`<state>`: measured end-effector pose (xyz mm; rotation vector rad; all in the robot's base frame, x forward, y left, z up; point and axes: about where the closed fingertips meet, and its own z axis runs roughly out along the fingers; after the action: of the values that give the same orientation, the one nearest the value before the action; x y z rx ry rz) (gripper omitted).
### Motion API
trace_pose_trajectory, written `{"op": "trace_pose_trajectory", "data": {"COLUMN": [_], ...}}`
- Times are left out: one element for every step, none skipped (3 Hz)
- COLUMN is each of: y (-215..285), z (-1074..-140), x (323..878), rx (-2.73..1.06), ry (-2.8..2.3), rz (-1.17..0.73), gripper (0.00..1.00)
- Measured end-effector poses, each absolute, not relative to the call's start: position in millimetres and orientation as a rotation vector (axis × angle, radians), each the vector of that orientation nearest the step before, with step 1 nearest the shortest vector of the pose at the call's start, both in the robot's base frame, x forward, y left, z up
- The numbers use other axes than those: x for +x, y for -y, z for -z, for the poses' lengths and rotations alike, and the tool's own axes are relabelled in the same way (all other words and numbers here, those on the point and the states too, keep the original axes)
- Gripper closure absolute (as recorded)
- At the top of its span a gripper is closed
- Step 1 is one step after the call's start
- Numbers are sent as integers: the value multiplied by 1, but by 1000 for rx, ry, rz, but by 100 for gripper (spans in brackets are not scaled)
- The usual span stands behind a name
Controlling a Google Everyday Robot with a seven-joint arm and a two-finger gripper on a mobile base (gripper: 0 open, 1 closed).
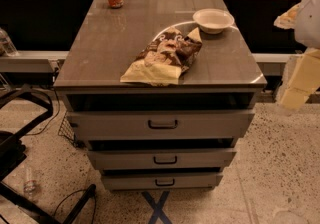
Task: Move brown chip bag near coke can
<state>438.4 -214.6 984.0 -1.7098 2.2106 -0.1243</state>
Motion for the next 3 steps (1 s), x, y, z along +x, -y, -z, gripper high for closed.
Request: {"op": "trace_pose_trajectory", "data": {"y": [215, 198, 168], "z": [-984, -986, -987], "x": [438, 451, 476], "rx": [-1710, -1676, -1641], "ry": [-2210, -2222, -2256], "rz": [124, 116, 102], "gripper": [0, 0, 0]}}
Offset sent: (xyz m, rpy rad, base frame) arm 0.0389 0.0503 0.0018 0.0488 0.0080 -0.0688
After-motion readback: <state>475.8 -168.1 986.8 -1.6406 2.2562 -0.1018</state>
